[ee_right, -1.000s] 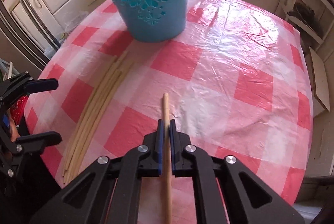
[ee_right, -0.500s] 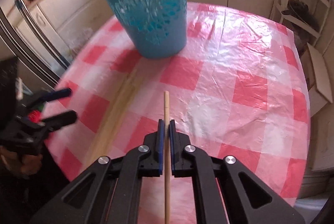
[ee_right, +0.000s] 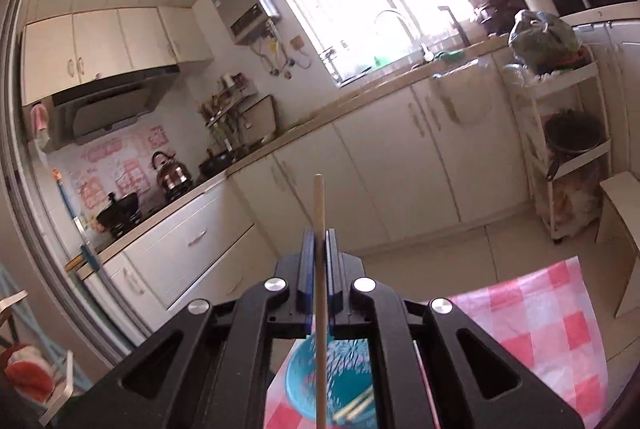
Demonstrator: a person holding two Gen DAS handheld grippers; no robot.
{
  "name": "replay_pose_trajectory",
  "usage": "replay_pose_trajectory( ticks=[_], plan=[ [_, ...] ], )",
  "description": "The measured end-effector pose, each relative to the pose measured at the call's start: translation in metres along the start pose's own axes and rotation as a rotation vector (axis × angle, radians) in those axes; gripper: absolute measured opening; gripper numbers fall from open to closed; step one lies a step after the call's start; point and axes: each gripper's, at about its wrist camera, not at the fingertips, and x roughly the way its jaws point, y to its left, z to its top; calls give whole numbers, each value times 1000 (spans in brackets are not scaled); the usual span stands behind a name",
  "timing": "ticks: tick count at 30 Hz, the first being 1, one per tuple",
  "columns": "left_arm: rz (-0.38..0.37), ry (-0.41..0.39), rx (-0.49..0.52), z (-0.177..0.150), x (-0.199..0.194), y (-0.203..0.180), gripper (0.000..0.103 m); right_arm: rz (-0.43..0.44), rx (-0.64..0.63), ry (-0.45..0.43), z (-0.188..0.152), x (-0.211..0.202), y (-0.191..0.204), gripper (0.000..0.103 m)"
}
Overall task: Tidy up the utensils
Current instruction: 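Lift the stick with the right gripper over the teal basket and open, then lower the left gripper onto the stick bundle and close on one stick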
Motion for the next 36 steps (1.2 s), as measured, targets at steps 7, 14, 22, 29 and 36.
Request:
replay_pose_trajectory(
  ticks=[7, 14, 22, 29, 36],
  plan=[
    [-5, 5, -14, -2, -1, 3, 84, -170, -39, -32, -23, 58, -5, 6],
    [-3, -5, -35, 0, -4, 7, 84, -163, -96, 89, -54, 45, -20, 21],
    [45, -32, -31, -2, -17, 6, 84, -142, -69, 228, -98, -52, -30, 31],
    [78, -14, -46, -8, -21, 1, 84, -132, -131, 621, -205, -46, -31, 21],
    [88, -16, -48, -11, -27, -2, 84, -178, -200, 687, -233, -12, -21, 18]
  ],
)
